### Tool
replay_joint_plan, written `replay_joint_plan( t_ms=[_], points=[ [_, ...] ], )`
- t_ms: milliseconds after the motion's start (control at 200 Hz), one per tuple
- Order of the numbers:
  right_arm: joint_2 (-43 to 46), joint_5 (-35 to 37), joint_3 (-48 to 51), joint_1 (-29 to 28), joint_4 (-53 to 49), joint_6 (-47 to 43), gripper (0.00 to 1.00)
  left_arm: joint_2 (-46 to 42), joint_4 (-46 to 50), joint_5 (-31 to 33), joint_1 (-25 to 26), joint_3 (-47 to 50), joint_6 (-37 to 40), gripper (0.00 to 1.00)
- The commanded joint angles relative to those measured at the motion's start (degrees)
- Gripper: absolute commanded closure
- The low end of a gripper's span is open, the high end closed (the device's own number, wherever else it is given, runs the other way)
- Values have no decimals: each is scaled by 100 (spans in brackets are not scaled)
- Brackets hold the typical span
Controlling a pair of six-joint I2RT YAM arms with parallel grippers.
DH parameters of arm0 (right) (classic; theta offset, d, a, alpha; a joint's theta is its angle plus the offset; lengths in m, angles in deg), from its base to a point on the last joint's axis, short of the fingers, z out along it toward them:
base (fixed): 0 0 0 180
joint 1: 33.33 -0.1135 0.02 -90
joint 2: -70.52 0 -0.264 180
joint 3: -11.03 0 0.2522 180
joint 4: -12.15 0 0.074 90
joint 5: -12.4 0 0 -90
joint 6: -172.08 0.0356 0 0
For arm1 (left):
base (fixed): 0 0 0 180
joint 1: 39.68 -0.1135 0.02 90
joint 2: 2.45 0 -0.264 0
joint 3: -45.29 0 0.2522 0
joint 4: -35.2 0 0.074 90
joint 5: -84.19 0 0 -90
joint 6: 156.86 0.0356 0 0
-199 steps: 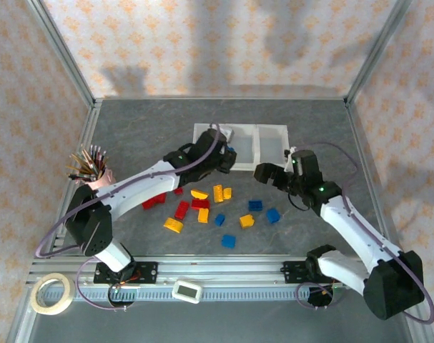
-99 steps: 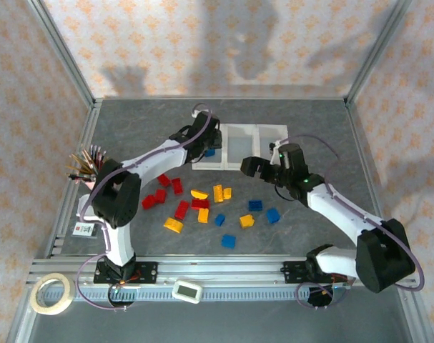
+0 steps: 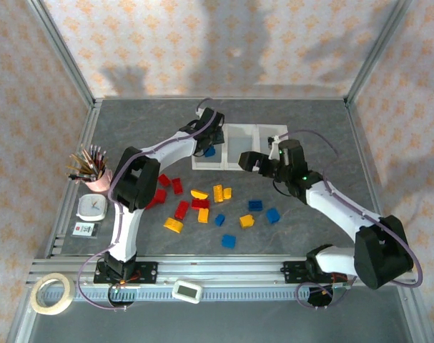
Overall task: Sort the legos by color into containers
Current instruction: Place the lego in the container, then rotate the lego at the center of the table.
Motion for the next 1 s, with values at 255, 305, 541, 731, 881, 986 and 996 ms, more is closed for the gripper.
replay_joint_plan(
  t_ms=[255, 305, 541, 731, 881, 986, 996],
  points=[
    [88, -62, -546, -7, -356, -182, 0, -135, 331, 103, 1, -309, 3, 52],
    [120, -83, -562, -9, -399, -182, 0, -180, 389, 114, 5, -303, 23, 52],
    [378, -81, -650, -11, -931, -222, 0, -932, 300, -84, 125, 201, 71, 51],
    [802, 279, -483, -14, -1544, -146, 0, -1739, 149, -300, 439, 991, 169, 51],
    [1245, 518, -94, 44, -1887, 126, 0, -2292, 187, -272, 923, 1571, 165, 49],
    [1505, 685, 109, 62, -2256, 237, 0, -2577, 290, -196, 1278, 1944, -46, 47],
    [1538, 700, 126, 68, -2285, 253, 0, -2597, 285, -192, 1309, 1984, -84, 47]
  ],
)
